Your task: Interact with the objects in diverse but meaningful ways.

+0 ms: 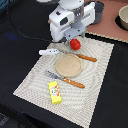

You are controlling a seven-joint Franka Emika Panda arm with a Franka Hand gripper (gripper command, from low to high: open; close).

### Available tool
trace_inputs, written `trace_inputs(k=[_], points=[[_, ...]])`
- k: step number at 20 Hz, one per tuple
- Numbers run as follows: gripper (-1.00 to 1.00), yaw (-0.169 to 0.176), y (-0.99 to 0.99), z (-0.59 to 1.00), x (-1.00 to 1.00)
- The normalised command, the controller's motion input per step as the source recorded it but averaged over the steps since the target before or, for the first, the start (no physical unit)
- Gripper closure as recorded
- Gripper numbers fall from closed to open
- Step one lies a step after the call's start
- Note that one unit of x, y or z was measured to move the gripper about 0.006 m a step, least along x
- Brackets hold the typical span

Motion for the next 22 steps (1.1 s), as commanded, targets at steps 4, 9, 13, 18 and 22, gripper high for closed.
trace_inputs(k=[4,9,13,18,22], points=[[-1.00,-0.011,0.38,-0.01,0.43],[-1.00,-0.009,0.37,-0.01,0.43],[-1.00,0.000,0.20,-0.03,0.32],[-1.00,-0.010,0.12,0.00,0.35],[-1.00,-0.012,0.10,0.00,0.31]])
